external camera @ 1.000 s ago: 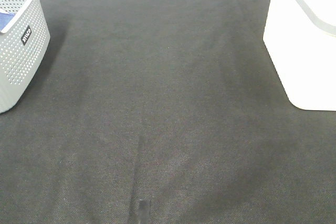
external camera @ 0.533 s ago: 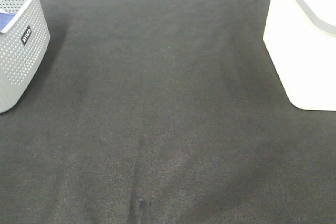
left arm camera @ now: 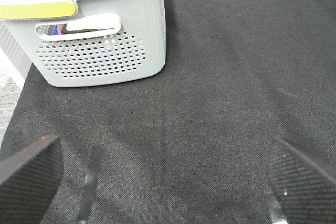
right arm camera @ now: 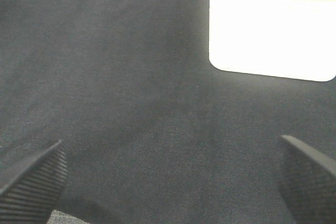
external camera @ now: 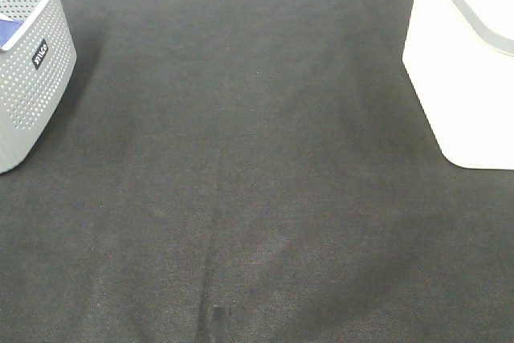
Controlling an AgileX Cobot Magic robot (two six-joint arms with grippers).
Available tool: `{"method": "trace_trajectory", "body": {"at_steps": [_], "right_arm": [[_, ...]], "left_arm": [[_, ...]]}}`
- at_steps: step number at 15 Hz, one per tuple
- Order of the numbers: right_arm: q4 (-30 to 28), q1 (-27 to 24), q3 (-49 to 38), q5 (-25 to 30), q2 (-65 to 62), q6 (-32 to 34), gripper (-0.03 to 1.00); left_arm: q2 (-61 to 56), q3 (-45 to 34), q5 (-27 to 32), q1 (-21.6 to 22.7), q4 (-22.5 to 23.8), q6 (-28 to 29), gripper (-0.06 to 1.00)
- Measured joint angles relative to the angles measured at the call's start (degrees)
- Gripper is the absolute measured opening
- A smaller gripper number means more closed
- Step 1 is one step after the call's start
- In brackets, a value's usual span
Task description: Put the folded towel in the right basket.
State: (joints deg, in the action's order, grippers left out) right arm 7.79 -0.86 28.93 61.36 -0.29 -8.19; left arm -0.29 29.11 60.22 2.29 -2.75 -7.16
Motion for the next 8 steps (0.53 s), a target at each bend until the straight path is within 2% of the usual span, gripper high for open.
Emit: {"method": "trace_trajectory", "body": {"at_steps": [8], "right_arm": [[0.00, 0.00, 0.00, 0.00, 0.00, 0.00, 0.98]], "left_arm": [[0.00, 0.00, 0.00, 0.00, 0.00, 0.00, 0.99]]}}
